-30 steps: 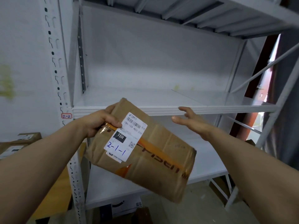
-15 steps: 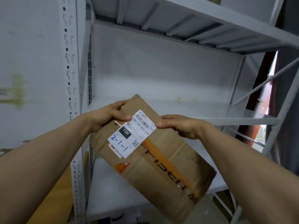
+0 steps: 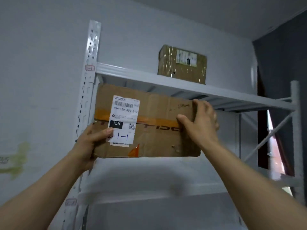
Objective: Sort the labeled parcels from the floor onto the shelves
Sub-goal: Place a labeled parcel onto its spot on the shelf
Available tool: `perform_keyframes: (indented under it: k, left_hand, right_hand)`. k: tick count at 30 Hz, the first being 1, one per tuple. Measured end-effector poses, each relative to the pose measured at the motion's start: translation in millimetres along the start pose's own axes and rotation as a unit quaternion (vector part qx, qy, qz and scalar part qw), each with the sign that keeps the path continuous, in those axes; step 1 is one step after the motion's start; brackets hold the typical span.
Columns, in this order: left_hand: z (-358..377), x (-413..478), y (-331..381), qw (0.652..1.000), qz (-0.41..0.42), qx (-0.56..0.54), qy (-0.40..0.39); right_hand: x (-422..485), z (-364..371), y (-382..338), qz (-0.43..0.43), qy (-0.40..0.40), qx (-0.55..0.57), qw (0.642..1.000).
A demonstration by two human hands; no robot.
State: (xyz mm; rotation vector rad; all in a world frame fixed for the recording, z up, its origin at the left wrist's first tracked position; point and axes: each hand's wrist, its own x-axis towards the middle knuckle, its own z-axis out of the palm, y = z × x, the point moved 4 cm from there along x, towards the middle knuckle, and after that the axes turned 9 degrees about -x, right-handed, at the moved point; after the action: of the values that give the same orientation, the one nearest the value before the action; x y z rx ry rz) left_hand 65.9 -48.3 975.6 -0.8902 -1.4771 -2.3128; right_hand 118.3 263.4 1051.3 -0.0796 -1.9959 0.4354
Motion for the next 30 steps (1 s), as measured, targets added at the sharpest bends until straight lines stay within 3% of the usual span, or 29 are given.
perform_keyframes:
  k: [3,7,11,17,24,28,30]
  left_hand:
    - [11,8,33,0.998,0.058,-0.027,0.011]
    - [27,23,72,0.991,0.12,-0.024,0.053]
    - [40,40,106,0.977,0.168,-0.029,0.124]
    - [73,76,130,0.954,0.227,-0.024,0.195]
    - [85,118,145,0.884,0.375,0.124,0.249]
    - [76,130,145,0.801,0.438,0.179,0.367]
    - [77,135,145,0.771,0.467,0.201,0.384]
  right_hand:
    - [12,-6,3,0.053,0.027,0.131,0.99]
    - [43,-1,-7,0.057,0.02,0.304,0.951]
    - [77,6,-16,0.031,0.007,0.381,0.924]
    - [138,30,-24,-0.039,-0.024,0.41,0.911]
    - [204,59,-32,-0.107,-0.093,0.463,0.875]
    - [223,71,-43,-0.143,-0.134,0.48,0.855]
    - [228,75,-52,-0.156,-0.151,0.481,0.849]
